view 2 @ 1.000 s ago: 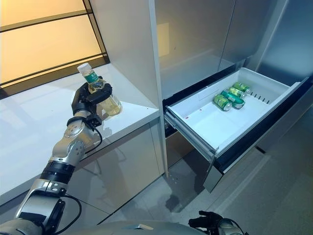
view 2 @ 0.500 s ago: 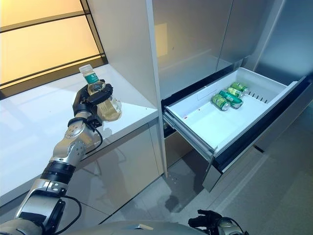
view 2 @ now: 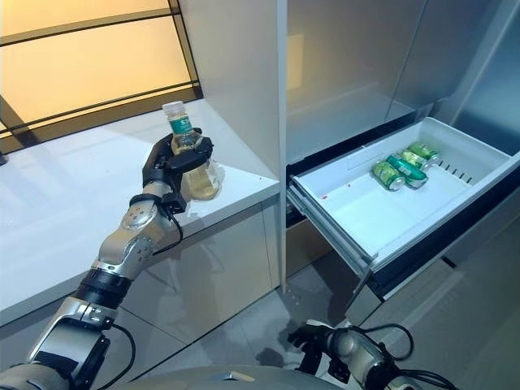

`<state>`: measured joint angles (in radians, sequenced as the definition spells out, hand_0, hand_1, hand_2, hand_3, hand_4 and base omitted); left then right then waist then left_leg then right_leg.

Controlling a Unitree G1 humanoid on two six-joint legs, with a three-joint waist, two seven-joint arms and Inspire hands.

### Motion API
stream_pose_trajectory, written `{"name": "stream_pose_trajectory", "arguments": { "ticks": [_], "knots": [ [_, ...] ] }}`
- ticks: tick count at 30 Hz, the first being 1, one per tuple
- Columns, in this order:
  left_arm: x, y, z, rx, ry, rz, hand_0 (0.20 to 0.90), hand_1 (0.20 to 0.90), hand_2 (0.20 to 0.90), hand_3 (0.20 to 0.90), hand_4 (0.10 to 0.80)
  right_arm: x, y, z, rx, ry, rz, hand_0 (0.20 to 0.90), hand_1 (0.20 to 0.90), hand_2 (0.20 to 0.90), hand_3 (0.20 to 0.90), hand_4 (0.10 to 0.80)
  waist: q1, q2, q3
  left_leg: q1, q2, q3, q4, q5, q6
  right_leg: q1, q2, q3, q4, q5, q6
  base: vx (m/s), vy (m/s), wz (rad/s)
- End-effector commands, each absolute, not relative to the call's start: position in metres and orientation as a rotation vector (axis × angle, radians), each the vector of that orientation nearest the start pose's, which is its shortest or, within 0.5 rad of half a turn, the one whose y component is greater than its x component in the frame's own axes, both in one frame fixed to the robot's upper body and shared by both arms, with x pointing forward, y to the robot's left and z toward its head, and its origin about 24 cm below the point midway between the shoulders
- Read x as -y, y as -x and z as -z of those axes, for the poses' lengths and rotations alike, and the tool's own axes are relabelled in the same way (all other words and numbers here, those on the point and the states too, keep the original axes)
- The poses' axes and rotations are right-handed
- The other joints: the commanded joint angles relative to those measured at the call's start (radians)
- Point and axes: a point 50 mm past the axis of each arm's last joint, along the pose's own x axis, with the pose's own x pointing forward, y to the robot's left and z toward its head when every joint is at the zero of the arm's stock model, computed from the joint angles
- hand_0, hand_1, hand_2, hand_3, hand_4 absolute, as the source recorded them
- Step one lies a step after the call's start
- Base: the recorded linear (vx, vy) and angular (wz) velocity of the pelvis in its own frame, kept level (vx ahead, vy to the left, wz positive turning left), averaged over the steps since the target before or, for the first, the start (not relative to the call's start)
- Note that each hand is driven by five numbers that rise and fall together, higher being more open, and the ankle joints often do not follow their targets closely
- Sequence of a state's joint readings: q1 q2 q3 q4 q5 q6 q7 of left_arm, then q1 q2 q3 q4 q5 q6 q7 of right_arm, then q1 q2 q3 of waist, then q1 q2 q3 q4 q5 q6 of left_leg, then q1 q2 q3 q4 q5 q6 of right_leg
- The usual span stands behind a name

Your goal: Put drinks into fridge and close the fridge

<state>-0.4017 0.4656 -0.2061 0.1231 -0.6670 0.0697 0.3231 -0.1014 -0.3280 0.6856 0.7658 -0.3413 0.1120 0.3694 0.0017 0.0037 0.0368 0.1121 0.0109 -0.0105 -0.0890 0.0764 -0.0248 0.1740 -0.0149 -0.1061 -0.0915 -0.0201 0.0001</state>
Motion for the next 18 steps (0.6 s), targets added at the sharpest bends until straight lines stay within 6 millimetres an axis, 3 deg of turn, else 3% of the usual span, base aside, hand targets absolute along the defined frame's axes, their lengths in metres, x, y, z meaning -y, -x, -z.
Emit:
{"name": "stream_pose_trajectory", "arguments": {
  "ticks": [1, 6, 13, 14, 15, 18],
  "knots": [
    [-0.166, -0.322, -0.239, 0.584, 0.099, 0.09, 0.3, 0.3, 0.3, 0.2, 0.1, 0.144, -0.199, 0.105, -0.795, 0.895, -0.942, 0.9, 0.9, 0.9, 0.9, 0.8, 0.012, -0.019, -0.02, 0.024, -0.056, -0.061, 0.002, -0.111, 0.021, -0.031, -0.021, -0.003, 0.018, 0.006, 0.068, -0.028, 0.014, 0.12],
    [-0.156, -0.315, -0.249, 0.638, 0.128, 0.17, 0.3, 0.3, 0.3, 0.2, 0.1, 0.124, -0.229, 0.073, -0.599, 0.894, -0.957, 0.9, 0.9, 0.9, 0.9, 0.8, 0.022, -0.021, -0.014, 0.02, -0.06, -0.07, 0.002, -0.107, 0.02, -0.029, -0.024, -0.013, 0.017, 0.008, 0.068, -0.039, 0.017, 0.08],
    [-0.147, -0.305, -0.259, 0.712, 0.119, 0.265, 0.3, 0.3, 0.3, 0.2, 0.1, 0.097, -0.269, 0.008, -0.312, 0.939, -1.056, 0.9, 0.9, 0.9, 0.9, 0.8, 0.033, -0.026, -0.005, 0.02, -0.063, -0.075, 0.002, -0.101, 0.019, -0.023, -0.028, -0.022, 0.018, 0.013, 0.066, -0.045, 0.022, 0.02],
    [-0.147, -0.304, -0.26, 0.718, 0.117, 0.277, 0.3, 0.3, 0.3, 0.2, 0.1, 0.098, -0.27, 0.004, -0.422, 0.883, -1.109, 0.9, 0.9, 0.9, 0.9, 0.8, 0.033, -0.027, -0.005, 0.014, -0.064, -0.076, 0.002, -0.089, 0.018, -0.031, -0.029, -0.023, 0.021, 0.021, 0.067, -0.093, 0.032, 0.05],
    [-0.157, -0.3, -0.251, 0.733, 0.116, 0.28, 0.3, 0.3, 0.3, 0.2, 0.1, 0.108, -0.248, 0.023, -0.366, 0.851, -1.138, 0.9, 0.9, 0.9, 0.9, 0.8, 0.031, -0.022, -0.005, 0.009, -0.063, -0.076, 0.002, -0.091, 0.021, -0.038, -0.026, -0.018, 0.025, 0.019, 0.067, -0.097, 0.041, 0.05],
    [-0.16, -0.295, -0.258, 0.753, 0.121, 0.288, 0.3, 0.3, 0.3, 0.2, 0.1, 0.093, -0.235, 0.021, -0.289, 0.807, -1.222, 0.9, 0.9, 0.9, 0.9, 0.8, 0.028, -0.018, -0.002, 0.009, -0.065, -0.071, 0.002, -0.091, 0.025, -0.035, -0.03, -0.018, 0.02, 0.017, 0.07, -0.051, 0.036, 0.03]
  ]
}}
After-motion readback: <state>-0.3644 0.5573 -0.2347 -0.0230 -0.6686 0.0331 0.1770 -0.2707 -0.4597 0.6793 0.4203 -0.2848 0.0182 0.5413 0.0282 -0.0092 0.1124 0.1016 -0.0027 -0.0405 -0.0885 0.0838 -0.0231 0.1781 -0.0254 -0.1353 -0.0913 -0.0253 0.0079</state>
